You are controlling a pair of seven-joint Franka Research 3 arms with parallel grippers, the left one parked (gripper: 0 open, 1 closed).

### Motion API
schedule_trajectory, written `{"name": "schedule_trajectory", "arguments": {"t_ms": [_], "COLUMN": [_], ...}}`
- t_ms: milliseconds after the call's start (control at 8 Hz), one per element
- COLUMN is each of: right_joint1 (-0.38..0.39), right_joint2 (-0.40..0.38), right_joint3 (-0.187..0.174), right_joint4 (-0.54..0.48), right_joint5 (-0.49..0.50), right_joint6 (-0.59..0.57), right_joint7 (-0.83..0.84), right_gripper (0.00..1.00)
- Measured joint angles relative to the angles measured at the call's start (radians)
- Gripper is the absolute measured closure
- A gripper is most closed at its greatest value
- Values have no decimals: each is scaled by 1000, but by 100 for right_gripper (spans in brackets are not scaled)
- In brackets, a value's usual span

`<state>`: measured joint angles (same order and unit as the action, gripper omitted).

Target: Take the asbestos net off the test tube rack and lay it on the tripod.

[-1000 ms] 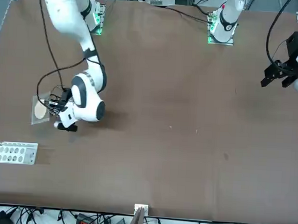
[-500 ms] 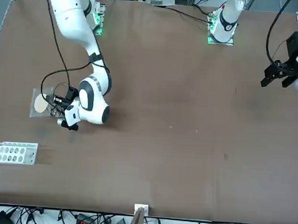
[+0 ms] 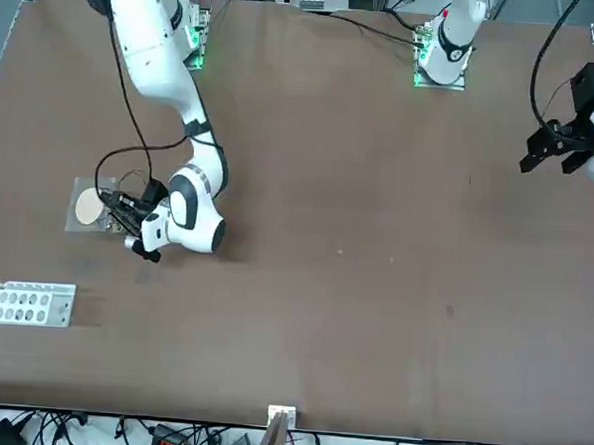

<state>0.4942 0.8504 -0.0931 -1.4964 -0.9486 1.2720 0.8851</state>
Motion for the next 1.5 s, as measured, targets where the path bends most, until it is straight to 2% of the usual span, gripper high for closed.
{"name": "schedule_trajectory", "arguments": {"t_ms": [1500], "right_joint1": [5], "right_joint2": [34], "right_joint3": [0], "right_joint4": [7], "right_joint5": [41], "right_joint6": [-10], "right_joint7": [2], "right_gripper": [98]}}
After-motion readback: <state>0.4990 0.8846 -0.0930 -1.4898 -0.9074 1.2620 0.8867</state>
